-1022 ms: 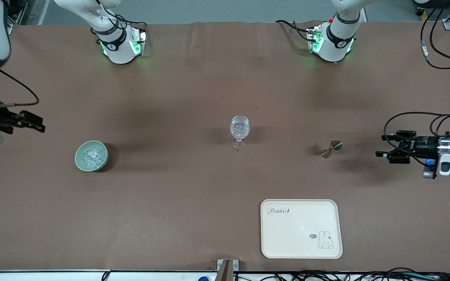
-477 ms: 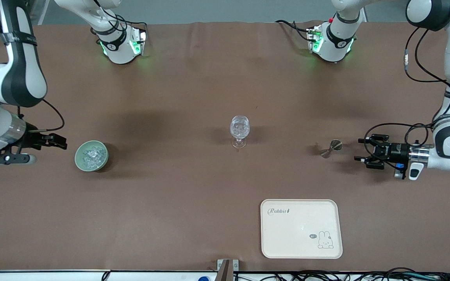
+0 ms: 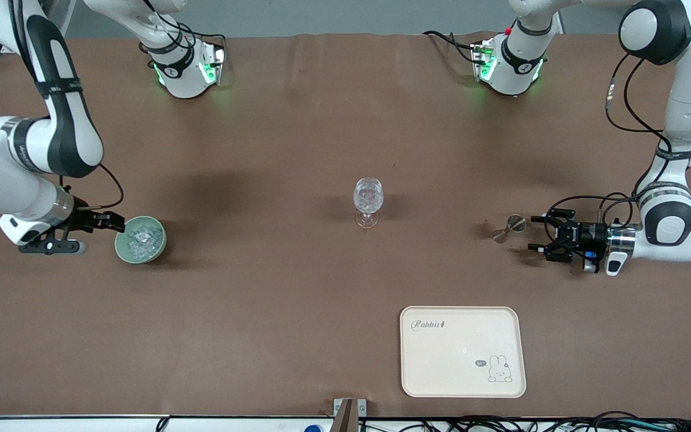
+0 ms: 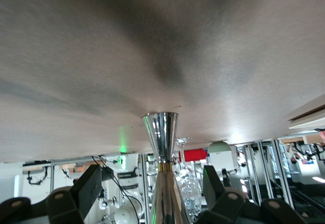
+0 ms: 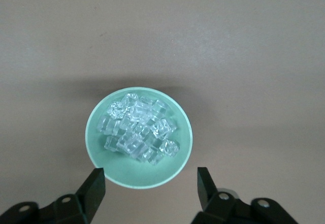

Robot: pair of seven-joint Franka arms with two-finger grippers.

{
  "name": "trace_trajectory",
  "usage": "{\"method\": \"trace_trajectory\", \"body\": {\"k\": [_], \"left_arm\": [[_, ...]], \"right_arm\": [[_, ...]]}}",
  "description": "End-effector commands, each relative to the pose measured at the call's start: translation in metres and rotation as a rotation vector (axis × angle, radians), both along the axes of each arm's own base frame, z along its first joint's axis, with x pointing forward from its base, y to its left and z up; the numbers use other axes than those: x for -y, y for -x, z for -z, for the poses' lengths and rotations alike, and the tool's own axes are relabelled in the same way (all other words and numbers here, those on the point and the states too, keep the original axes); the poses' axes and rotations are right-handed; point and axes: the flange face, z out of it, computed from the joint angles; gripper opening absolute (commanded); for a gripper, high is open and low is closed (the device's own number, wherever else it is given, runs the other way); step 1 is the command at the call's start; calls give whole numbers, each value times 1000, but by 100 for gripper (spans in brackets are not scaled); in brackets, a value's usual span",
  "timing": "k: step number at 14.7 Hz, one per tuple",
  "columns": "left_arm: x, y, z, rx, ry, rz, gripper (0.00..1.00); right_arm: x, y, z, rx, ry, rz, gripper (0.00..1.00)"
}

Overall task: Pour wine and add ice with both arms
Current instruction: 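Grasp the jigger with the left gripper while the right gripper descends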

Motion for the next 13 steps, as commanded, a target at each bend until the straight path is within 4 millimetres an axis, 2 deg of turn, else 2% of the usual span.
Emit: {"method": "trace_trajectory", "body": {"k": [1, 4, 6, 11, 13], "left_arm": [[14, 7, 5, -33, 20, -43, 88], [32, 12, 10, -51, 45, -46, 84], [33, 10, 9, -49, 55, -59, 81], [38, 12, 12, -55, 59, -62, 73], [39, 12, 13, -56, 59, -62, 70]], "right_arm": [[-13, -2, 27, 8, -4, -5, 78], [-17, -3, 49, -4, 0, -14, 73], [-22, 1, 58, -19, -1, -20, 71], [-23, 11, 71, -29, -1, -21, 66], [-24, 12, 74, -35, -2, -22, 58]]}}
